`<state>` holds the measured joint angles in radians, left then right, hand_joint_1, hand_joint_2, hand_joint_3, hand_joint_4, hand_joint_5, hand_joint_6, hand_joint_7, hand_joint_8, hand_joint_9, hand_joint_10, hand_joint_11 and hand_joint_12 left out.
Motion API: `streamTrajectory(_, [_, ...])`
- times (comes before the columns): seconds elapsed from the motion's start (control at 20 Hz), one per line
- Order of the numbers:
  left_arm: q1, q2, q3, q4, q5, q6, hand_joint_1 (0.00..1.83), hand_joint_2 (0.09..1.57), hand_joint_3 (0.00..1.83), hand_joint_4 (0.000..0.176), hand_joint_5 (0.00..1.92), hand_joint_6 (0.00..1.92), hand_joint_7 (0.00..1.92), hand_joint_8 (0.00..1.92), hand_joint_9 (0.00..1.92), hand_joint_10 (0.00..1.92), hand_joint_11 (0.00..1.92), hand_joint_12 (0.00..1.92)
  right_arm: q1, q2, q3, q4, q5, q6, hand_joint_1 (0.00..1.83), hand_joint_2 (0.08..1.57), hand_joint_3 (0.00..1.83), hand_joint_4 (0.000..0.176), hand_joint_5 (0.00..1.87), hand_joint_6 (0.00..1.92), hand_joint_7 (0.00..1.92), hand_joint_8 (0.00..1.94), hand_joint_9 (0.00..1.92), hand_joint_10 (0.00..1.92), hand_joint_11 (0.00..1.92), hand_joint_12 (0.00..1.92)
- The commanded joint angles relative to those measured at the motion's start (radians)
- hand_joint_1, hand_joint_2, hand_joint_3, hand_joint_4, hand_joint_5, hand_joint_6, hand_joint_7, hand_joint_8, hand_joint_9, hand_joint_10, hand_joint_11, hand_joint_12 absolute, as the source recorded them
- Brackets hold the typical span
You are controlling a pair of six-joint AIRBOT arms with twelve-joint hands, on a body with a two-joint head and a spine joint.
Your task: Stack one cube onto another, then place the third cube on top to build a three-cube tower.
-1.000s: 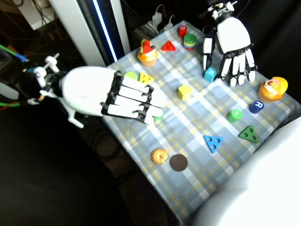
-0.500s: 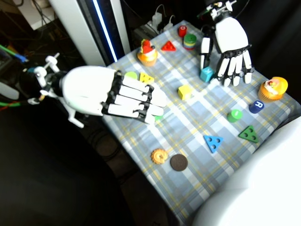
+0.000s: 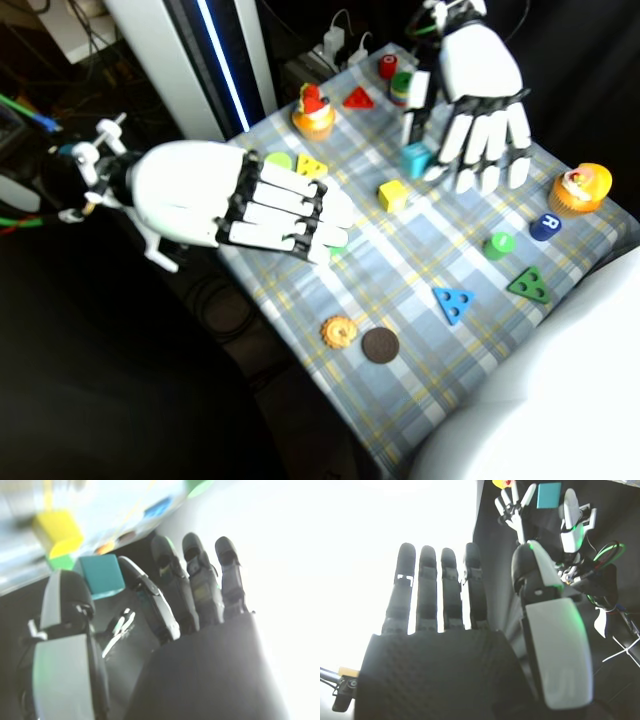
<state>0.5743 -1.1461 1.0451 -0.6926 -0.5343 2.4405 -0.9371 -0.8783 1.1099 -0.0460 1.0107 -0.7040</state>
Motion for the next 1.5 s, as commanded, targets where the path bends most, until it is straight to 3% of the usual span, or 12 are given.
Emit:
streamTrajectory(0.0, [-0.018, -0.005, 0.009, 0.03, -0.069, -0.001, 1.04, 1.07, 0.0, 0.176, 1.06, 0.84, 0.7, 0.0, 0.41, 0.0, 0.02, 0.42, 0.014, -0.002, 0.005, 0.02, 0.119, 0.006, 0.65, 1.27, 0.0, 0.0, 0.45, 0.0, 0.34, 0.0, 0.32, 0.01, 0.0, 0.99])
streamTrajectory(0.05, [-0.02, -0.016, 0.02, 0.03, -0.053, -0.001, 1.04, 1.08, 0.0, 0.176, 1.05, 0.86, 0.68, 0.0, 0.39, 0.0, 0.01, 0.53, 0.015, -0.002, 0.005, 0.018, 0.119, 0.006, 0.65, 1.27, 0.0, 0.0, 0.45, 0.0, 0.34, 0.0, 0.32, 0.01, 0.0, 0.99])
streamTrajectory(0.2, [-0.026, -0.034, 0.044, 0.03, -0.02, -0.001, 1.03, 1.08, 0.0, 0.176, 1.03, 0.88, 0.67, 0.0, 0.4, 0.0, 0.0, 0.6, 0.017, -0.003, 0.006, 0.014, 0.118, 0.006, 0.68, 1.27, 0.0, 0.0, 0.46, 0.0, 0.35, 0.0, 0.31, 0.0, 0.0, 0.98])
streamTrajectory(0.65, [-0.03, -0.054, 0.074, 0.015, 0.015, -0.001, 1.02, 1.1, 0.0, 0.176, 1.01, 0.92, 0.71, 0.01, 0.43, 0.01, 0.0, 0.49, 0.017, -0.007, 0.01, 0.011, 0.114, 0.006, 0.69, 1.27, 0.0, 0.0, 0.45, 0.0, 0.33, 0.0, 0.28, 0.0, 0.0, 0.9])
streamTrajectory(1.05, [-0.028, -0.056, 0.079, 0.011, 0.019, 0.0, 0.99, 1.13, 0.0, 0.176, 0.93, 1.05, 0.62, 0.0, 0.39, 0.0, 0.0, 0.47, 0.017, -0.007, 0.011, 0.011, 0.113, 0.006, 0.71, 1.27, 0.0, 0.0, 0.45, 0.0, 0.32, 0.0, 0.25, 0.0, 0.0, 0.81])
streamTrajectory(1.1, [-0.028, -0.056, 0.079, 0.01, 0.019, 0.0, 0.89, 1.02, 0.0, 0.176, 0.87, 0.14, 0.6, 0.0, 0.38, 0.0, 0.0, 0.41, 0.017, -0.007, 0.011, 0.012, 0.113, 0.006, 0.74, 1.27, 0.0, 0.0, 0.44, 0.0, 0.31, 0.0, 0.24, 0.0, 0.0, 0.78])
streamTrajectory(1.2, [-0.027, -0.057, 0.079, 0.01, 0.02, 0.0, 0.9, 1.0, 0.0, 0.176, 0.9, 0.02, 0.59, 0.0, 0.38, 0.0, 0.0, 0.43, 0.017, -0.007, 0.011, 0.012, 0.113, 0.006, 0.72, 1.27, 0.0, 0.0, 0.44, 0.0, 0.31, 0.0, 0.25, 0.0, 0.0, 0.79])
streamTrajectory(1.45, [-0.026, -0.057, 0.079, 0.008, 0.02, 0.0, 0.88, 0.97, 0.0, 0.175, 0.83, 0.0, 0.58, 0.0, 0.38, 0.0, 0.0, 0.43, 0.017, -0.007, 0.011, 0.012, 0.113, 0.006, 0.75, 1.26, 0.0, 0.0, 0.45, 0.0, 0.32, 0.0, 0.26, 0.0, 0.0, 0.85])
